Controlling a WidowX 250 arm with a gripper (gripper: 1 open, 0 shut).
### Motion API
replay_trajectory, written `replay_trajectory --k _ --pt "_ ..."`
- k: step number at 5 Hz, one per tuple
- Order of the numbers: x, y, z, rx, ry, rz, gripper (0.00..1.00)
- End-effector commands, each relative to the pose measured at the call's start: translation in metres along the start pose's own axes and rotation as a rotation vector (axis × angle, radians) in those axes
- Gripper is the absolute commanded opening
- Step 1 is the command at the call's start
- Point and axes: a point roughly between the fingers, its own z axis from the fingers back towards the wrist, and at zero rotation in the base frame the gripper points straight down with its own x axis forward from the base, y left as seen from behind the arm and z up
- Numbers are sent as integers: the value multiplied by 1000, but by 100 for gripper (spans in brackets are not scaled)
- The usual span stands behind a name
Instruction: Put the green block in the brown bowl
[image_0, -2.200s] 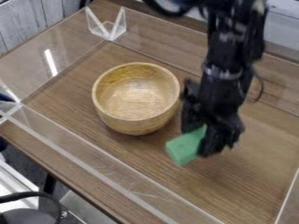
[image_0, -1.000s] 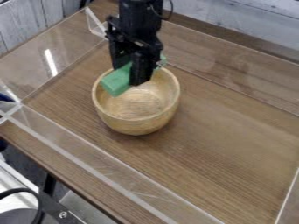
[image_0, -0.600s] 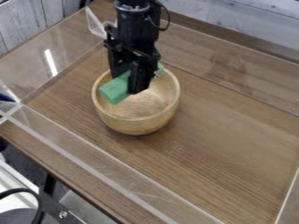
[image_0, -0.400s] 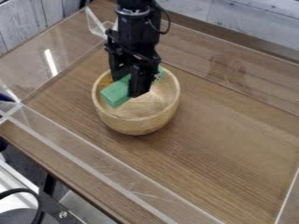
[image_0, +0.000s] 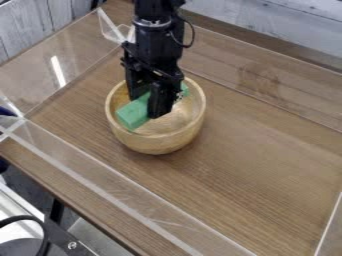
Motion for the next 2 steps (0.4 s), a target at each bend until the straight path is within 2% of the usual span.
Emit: replay_trajectory --k 1,2 --pt "5 2 7 12 -35 -3 0" --pt "6 1 6 8 -35 -3 0"
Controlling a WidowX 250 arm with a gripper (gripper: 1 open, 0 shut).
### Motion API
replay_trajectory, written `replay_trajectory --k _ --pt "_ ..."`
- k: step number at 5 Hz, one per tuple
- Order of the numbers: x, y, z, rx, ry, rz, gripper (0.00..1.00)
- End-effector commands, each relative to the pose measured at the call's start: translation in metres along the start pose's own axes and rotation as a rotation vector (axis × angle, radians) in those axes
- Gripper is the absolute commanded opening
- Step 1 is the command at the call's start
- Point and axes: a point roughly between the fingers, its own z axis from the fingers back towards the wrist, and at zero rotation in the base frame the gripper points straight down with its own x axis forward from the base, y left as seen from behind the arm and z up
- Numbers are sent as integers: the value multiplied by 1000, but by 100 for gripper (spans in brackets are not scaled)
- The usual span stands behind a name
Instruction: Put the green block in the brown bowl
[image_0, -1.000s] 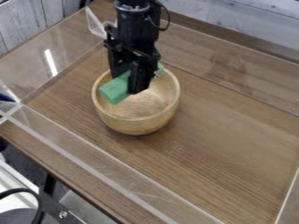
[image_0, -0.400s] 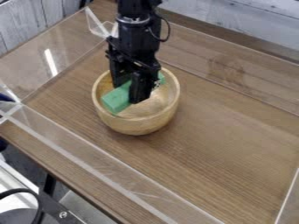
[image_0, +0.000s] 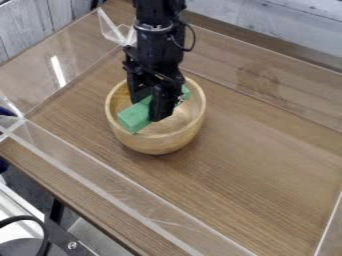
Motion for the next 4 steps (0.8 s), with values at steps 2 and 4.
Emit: replay_trajectory --k 2,4 --pt "8 2 9 8 -38 -2 0" --pt "11 3 10 0 -44 -3 0"
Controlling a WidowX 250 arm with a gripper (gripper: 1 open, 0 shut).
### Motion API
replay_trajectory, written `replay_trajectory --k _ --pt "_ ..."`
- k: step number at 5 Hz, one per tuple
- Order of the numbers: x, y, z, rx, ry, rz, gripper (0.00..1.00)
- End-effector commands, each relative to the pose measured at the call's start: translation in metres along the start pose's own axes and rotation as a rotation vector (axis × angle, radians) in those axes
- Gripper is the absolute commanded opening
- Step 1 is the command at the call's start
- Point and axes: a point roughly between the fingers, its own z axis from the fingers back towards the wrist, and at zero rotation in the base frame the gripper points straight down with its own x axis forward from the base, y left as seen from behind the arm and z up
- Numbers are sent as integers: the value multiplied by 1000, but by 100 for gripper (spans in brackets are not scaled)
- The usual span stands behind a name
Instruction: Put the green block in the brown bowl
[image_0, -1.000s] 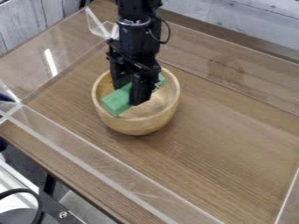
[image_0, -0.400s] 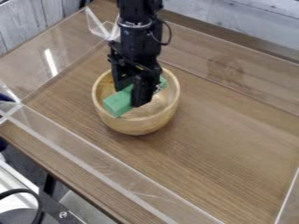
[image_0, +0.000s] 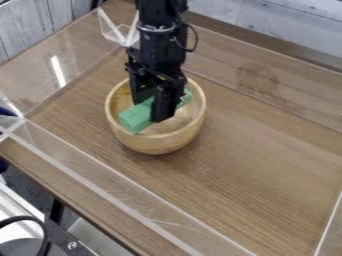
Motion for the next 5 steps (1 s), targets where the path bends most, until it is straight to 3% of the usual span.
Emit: replay_trajectory --k 1,2,3,4,5 --pt "9 4 14 17 -53 2 0" --pt "10 5 16 11 -57 3 0" --pt "9 5 22 8 -60 5 100" --pt "8 2 36 10 -86 6 100" --pt "8 -2 60 24 -136 8 100"
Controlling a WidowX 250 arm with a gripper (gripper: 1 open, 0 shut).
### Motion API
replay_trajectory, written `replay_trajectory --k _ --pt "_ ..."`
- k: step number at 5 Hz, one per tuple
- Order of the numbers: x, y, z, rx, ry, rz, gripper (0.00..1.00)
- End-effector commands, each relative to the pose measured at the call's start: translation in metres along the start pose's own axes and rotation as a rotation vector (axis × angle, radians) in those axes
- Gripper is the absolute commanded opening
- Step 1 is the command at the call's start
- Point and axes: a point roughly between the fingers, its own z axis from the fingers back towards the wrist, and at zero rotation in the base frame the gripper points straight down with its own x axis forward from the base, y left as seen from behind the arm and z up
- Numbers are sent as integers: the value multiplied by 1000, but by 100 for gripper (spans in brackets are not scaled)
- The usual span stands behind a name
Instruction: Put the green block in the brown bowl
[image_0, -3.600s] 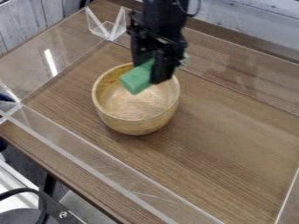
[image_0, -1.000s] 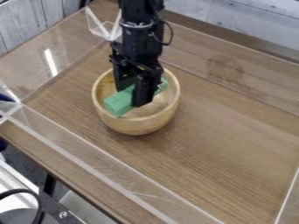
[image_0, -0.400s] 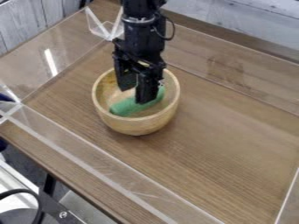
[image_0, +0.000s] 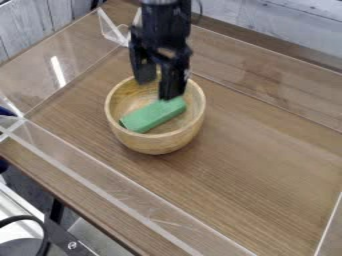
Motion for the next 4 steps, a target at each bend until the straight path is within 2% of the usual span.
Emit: replay_trajectory --k 1,4 --pt "6 -5 37 30 -102 -6 100" --pt "5 -4 18 15 -96 5 100"
